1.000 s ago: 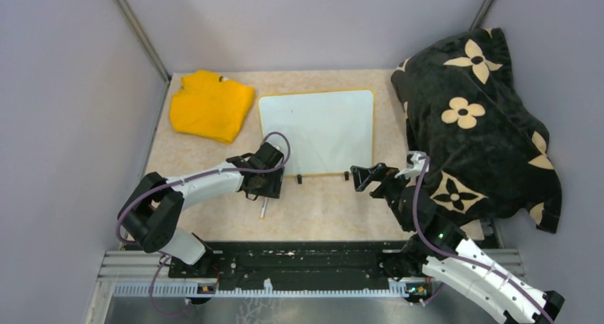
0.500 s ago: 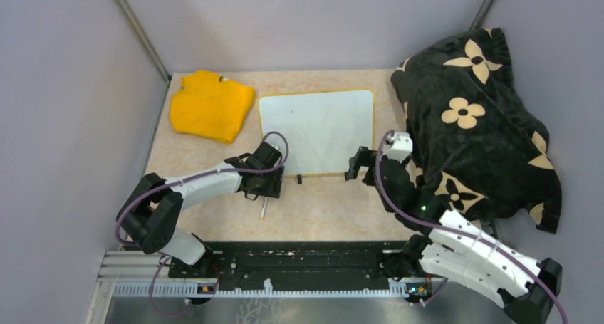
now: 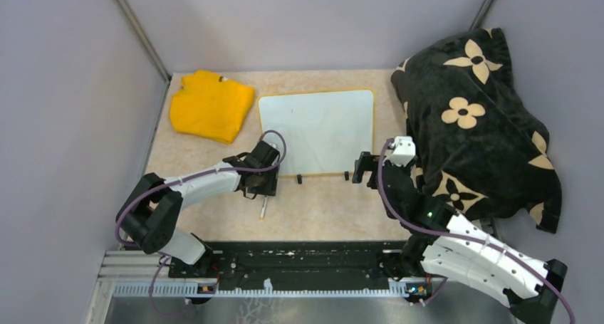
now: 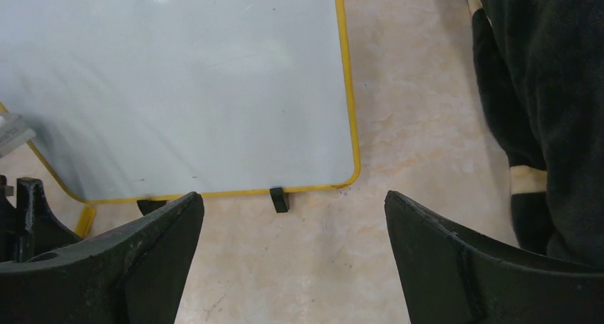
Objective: Write a sentence on the whiteboard
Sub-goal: Open the whiteboard marker at the center of the board.
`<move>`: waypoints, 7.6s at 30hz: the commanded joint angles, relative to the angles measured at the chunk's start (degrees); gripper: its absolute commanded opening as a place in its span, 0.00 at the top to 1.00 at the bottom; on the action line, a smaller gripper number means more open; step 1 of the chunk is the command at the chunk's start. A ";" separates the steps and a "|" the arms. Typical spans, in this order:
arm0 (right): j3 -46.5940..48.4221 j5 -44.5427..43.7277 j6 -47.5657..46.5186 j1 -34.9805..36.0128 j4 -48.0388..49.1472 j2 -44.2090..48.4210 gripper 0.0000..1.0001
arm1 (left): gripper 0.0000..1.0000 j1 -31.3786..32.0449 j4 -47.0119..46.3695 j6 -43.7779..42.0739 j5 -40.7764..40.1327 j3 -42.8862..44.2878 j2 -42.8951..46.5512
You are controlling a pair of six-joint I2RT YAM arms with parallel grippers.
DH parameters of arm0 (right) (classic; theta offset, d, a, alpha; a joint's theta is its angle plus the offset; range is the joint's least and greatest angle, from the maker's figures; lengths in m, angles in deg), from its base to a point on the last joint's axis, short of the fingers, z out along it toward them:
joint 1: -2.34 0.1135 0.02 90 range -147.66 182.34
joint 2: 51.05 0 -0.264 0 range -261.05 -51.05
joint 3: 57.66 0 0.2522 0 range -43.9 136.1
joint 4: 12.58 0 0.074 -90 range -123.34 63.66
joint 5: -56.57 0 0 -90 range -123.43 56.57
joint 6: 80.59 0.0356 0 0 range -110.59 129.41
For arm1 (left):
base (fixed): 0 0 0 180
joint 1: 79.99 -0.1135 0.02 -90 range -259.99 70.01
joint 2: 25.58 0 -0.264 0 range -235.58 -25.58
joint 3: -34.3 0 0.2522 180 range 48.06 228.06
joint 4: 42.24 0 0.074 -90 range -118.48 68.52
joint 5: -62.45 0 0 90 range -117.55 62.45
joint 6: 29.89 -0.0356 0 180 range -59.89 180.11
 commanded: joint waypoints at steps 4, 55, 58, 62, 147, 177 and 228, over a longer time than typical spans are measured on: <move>-1.21 1.00 -2.08 0.33 5.67 3.99 0.05 | 0.51 0.20 1.80 0.81 -1.25 0.41 -2.60; -7.41 9.81 -2.34 0.33 12.80 11.24 0.10 | 1.00 5.47 15.05 2.99 -2.64 1.67 16.29; -6.92 11.72 -3.27 0.33 12.87 11.02 0.10 | 1.00 5.48 17.21 2.52 -0.60 3.68 21.14; -5.69 13.45 -3.17 0.33 13.57 10.17 0.10 | 1.00 5.43 13.52 -0.01 2.01 5.34 27.48; 6.82 65.58 2.86 0.53 41.45 -8.87 1.00 | 0.18 5.30 -43.50 11.93 33.68 5.49 35.41; 7.62 64.13 6.58 0.51 45.58 -9.43 0.47 | 1.00 5.30 -45.63 14.11 37.27 3.03 35.02; -0.89 64.18 7.11 0.51 45.63 -5.26 1.00 | 1.00 4.33 -42.35 10.60 13.82 9.41 40.58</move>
